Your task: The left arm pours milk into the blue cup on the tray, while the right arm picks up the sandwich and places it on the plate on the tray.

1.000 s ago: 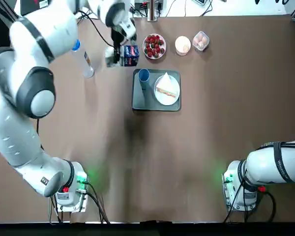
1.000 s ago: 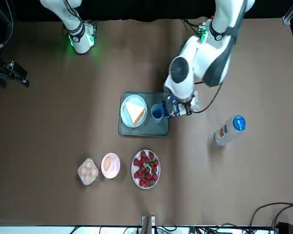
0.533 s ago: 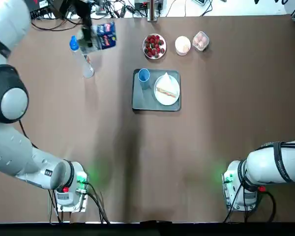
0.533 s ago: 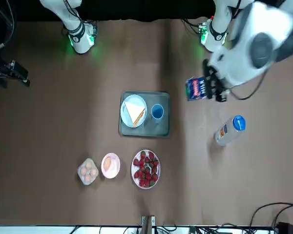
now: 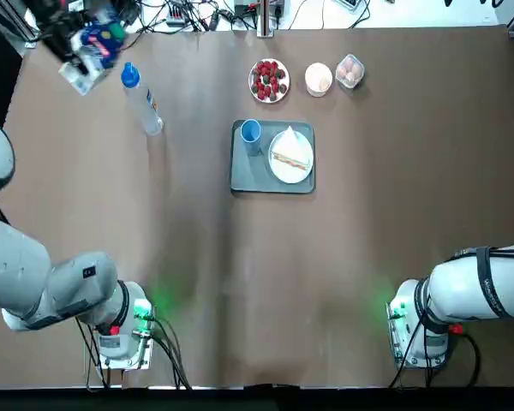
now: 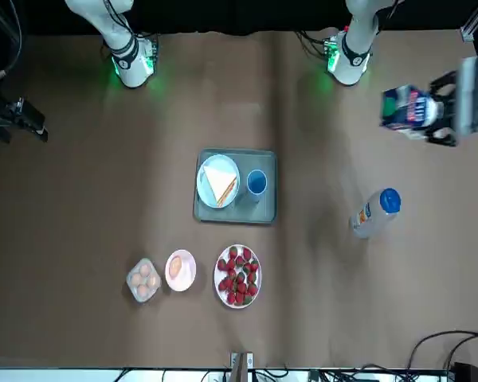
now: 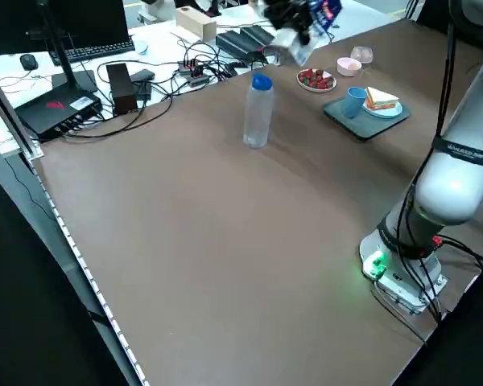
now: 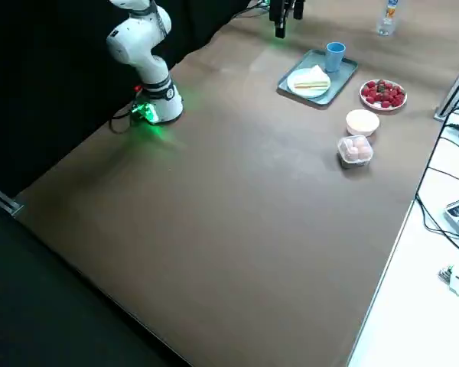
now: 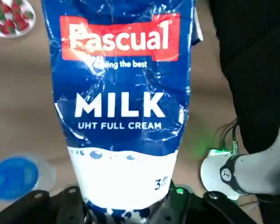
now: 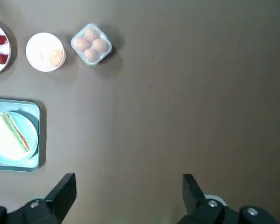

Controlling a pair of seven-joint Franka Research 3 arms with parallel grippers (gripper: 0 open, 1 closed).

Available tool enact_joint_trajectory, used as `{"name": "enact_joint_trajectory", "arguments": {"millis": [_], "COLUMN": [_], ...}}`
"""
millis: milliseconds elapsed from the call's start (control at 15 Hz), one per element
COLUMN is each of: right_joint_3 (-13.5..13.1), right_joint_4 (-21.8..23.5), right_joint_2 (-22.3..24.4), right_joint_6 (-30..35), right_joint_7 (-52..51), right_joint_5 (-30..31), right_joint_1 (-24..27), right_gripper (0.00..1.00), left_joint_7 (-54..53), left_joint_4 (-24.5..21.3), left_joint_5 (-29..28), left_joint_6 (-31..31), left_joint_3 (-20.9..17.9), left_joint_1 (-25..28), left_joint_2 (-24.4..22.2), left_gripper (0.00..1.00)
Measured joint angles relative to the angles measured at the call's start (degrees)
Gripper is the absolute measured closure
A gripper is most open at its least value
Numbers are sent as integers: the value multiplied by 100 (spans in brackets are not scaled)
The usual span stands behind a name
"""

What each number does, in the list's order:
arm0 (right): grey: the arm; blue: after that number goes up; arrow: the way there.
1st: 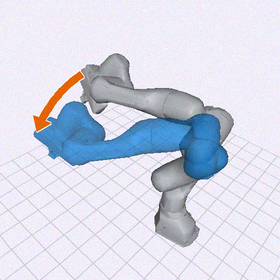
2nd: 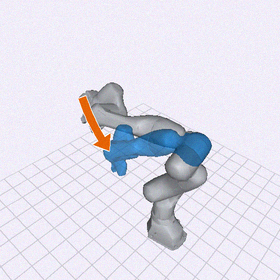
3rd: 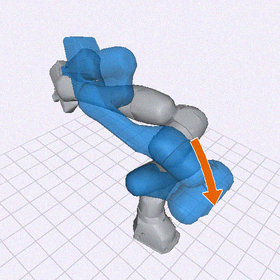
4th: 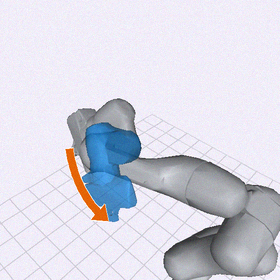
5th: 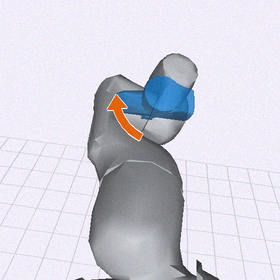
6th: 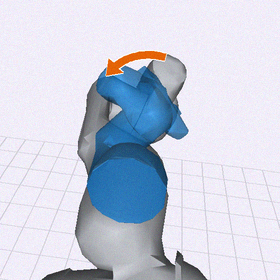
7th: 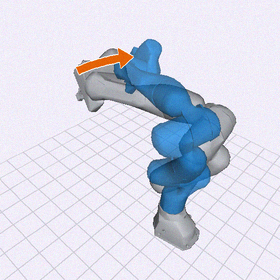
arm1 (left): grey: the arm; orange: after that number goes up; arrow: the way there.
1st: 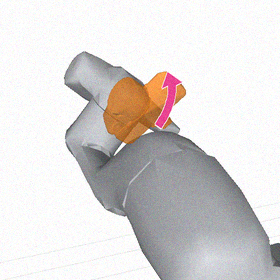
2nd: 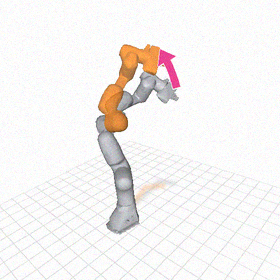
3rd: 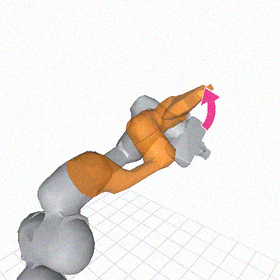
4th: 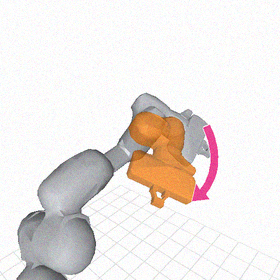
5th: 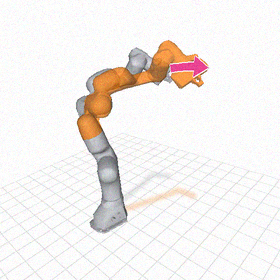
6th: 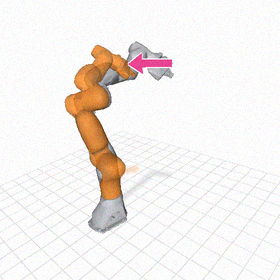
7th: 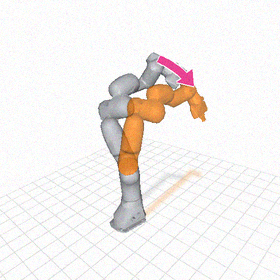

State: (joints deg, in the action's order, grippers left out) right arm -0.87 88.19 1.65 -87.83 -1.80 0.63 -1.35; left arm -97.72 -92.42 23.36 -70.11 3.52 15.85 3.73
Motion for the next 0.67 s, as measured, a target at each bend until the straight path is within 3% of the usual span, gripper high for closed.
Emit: {"name": "enact_joint_trajectory", "arguments": {"millis": [67,133,267,467,667], "right_joint_3": [-7,-17,-22,-22,-22], "right_joint_4": [0,0,0,0,1], "right_joint_2": [14,40,50,51,51], "right_joint_6": [0,0,0,0,0], "right_joint_7": [0,0,0,-8,-14], "right_joint_5": [0,0,0,3,3], "right_joint_1": [1,2,2,1,1], "right_gripper": [0,0,0,0,0], "left_joint_7": [-477,-1245,-1782,-2406,-2918], "left_joint_4": [0,75,195,265,296], "left_joint_5": [145,352,669,1255,1817], "left_joint_6": [150,554,749,774,593], "left_joint_3": [-9,-26,-29,-28,-27], "left_joint_1": [446,1248,1860,2403,2600], "left_joint_2": [75,371,818,1600,2431], "left_gripper": [48,48,48,48,48]}}
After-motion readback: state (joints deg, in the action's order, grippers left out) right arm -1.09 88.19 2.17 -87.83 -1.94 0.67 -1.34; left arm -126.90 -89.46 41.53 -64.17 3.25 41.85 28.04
